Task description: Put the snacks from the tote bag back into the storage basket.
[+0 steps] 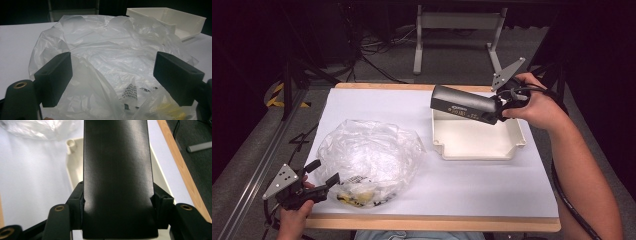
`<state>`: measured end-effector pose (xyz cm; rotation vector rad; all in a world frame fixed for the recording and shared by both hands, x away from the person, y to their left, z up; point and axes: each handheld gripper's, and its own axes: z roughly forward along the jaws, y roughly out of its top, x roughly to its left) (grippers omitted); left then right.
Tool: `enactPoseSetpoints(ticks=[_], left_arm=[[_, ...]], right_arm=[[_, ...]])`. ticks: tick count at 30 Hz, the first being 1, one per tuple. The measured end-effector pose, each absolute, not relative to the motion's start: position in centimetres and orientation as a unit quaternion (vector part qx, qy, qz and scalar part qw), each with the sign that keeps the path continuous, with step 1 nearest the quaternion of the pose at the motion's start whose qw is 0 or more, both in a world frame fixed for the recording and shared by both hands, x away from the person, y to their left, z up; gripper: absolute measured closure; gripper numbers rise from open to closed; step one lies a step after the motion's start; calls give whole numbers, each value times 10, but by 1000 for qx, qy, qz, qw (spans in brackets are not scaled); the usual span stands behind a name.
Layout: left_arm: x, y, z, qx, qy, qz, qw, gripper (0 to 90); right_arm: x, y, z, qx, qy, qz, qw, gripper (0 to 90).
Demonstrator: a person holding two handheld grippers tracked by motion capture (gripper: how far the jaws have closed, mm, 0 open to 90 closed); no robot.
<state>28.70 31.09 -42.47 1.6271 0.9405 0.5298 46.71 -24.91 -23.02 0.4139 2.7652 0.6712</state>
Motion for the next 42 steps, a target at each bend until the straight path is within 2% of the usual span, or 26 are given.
enactPoseSetpoints(ticks=[15,31,42], left_arm=[[287,311,-425,690,402,227,557,166],[278,315,-429,686,403,233,559,158],[270,320,-431,684,414,239,551,156]], right_arm=[[483,-272,-241,145,954,209,158,435],[499,-284,-266,109,960,205,155,435],[509,-291,-285,96,963,208,138,435]])
